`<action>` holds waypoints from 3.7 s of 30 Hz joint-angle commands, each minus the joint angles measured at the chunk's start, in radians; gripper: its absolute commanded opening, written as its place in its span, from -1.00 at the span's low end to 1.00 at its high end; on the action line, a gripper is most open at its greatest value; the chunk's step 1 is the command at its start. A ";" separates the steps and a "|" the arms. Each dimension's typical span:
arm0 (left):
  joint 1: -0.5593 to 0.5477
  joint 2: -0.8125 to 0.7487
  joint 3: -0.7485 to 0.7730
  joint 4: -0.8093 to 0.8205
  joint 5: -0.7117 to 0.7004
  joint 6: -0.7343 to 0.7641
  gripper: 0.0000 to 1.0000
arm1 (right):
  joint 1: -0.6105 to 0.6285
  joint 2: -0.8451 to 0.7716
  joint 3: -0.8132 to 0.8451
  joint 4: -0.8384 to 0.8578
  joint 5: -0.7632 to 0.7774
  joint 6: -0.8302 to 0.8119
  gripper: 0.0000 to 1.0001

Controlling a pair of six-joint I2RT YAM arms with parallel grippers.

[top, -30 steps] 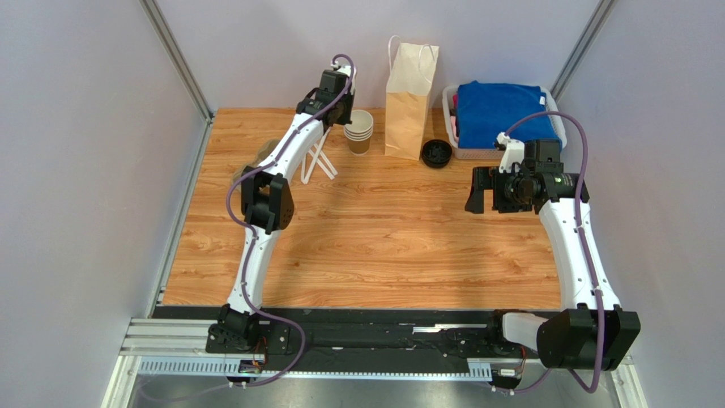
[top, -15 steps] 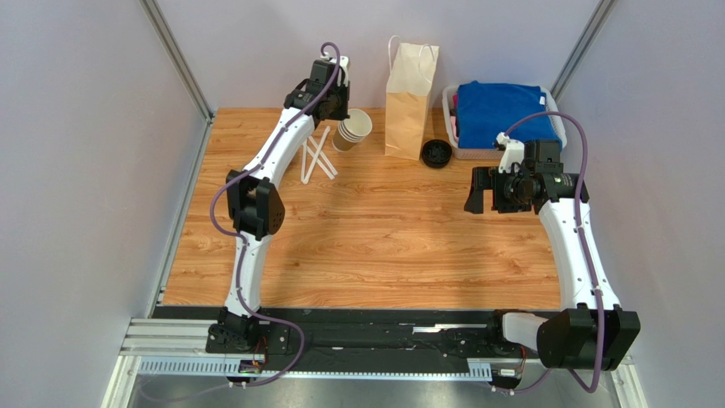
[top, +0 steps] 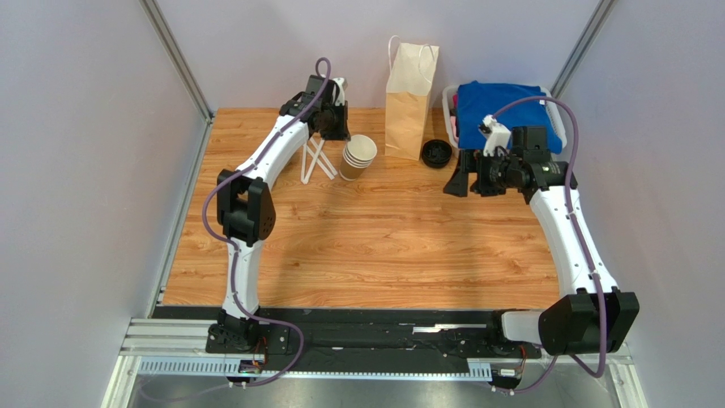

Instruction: Pack the takeout coffee

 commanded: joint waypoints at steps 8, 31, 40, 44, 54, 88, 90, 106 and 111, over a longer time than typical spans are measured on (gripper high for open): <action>0.058 -0.198 -0.208 0.107 0.235 -0.120 -1.00 | 0.284 0.192 0.199 0.309 0.113 0.210 0.36; 0.111 -0.267 -0.387 0.217 0.401 -0.176 -1.00 | 0.450 0.654 0.534 0.286 0.162 0.364 0.01; 0.114 -0.271 -0.409 0.226 0.427 -0.181 -1.00 | 0.452 0.726 0.588 0.283 0.176 0.393 -0.16; 0.116 -0.271 -0.409 0.231 0.436 -0.184 -1.00 | 0.452 0.758 0.603 0.281 0.179 0.402 -0.18; 0.119 -0.279 -0.426 0.234 0.447 -0.186 -1.00 | 0.452 0.795 0.621 0.264 0.225 0.411 -0.17; 0.144 -0.302 -0.461 0.246 0.507 -0.212 -1.00 | 0.450 0.863 0.634 0.266 0.149 0.459 -0.56; 0.145 -0.303 -0.464 0.240 0.504 -0.212 -1.00 | 0.452 0.861 0.635 0.267 0.139 0.462 -0.82; 0.187 -0.377 -0.516 0.140 0.504 -0.147 -0.09 | 0.441 0.724 0.595 0.270 0.054 0.559 -1.00; 0.187 -0.368 -0.512 0.142 0.486 -0.156 0.02 | 0.438 0.721 0.583 0.273 0.046 0.565 -1.00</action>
